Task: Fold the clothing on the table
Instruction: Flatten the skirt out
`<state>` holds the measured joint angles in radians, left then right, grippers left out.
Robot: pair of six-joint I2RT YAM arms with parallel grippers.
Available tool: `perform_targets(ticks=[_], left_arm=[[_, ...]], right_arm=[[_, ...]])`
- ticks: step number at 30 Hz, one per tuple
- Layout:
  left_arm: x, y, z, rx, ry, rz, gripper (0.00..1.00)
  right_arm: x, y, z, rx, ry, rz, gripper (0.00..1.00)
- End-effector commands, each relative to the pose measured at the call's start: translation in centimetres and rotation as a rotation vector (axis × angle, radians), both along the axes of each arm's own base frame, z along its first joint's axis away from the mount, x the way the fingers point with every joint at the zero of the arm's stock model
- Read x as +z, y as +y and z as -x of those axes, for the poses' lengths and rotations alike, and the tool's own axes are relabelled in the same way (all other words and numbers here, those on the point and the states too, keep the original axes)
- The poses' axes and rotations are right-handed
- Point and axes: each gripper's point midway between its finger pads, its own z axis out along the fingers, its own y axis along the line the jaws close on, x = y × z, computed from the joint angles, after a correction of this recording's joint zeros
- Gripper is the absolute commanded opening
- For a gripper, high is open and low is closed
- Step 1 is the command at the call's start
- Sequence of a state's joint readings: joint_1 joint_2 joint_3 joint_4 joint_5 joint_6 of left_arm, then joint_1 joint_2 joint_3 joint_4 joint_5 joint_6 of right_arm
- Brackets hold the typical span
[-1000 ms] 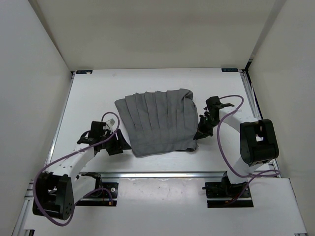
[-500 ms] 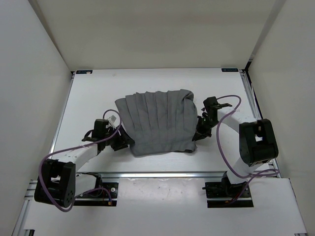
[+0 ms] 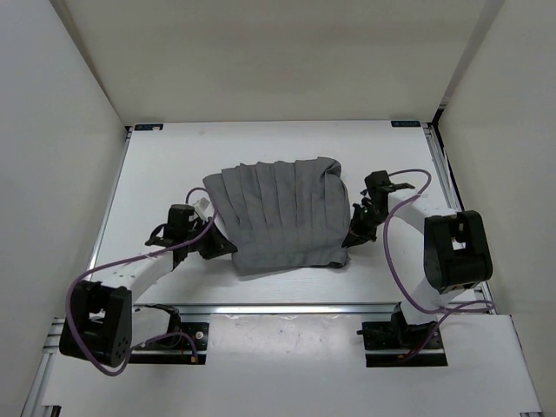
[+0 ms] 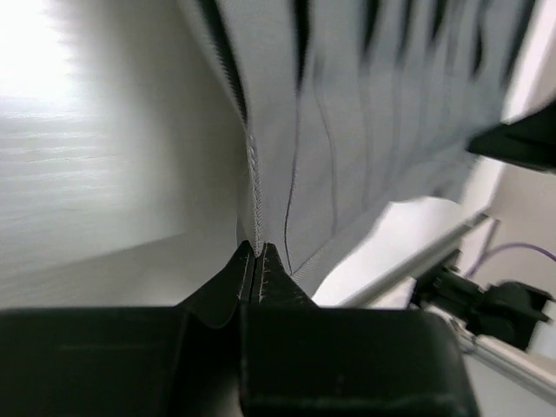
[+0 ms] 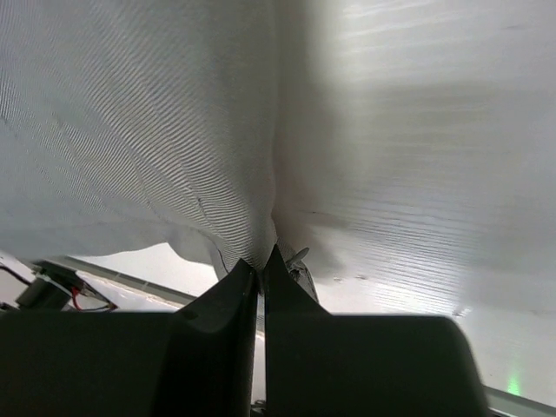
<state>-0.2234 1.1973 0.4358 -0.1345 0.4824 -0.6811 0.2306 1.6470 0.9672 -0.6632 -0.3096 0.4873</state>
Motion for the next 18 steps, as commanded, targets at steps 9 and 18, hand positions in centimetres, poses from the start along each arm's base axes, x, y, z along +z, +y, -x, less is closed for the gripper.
perform_targets(ticks=[9,18], left_arm=[[3.0,4.9,-2.2,0.048,-0.049,-0.341,0.00],[1.3,9.6,-0.6,0.026,0.021,-0.654,0.00]], right_arm=[[0.9,-4.6,-1.3,0.005,-0.006,0.154,0.00],[-0.3,-7.1,0.2,0.083,0.048,0.404,0.00]])
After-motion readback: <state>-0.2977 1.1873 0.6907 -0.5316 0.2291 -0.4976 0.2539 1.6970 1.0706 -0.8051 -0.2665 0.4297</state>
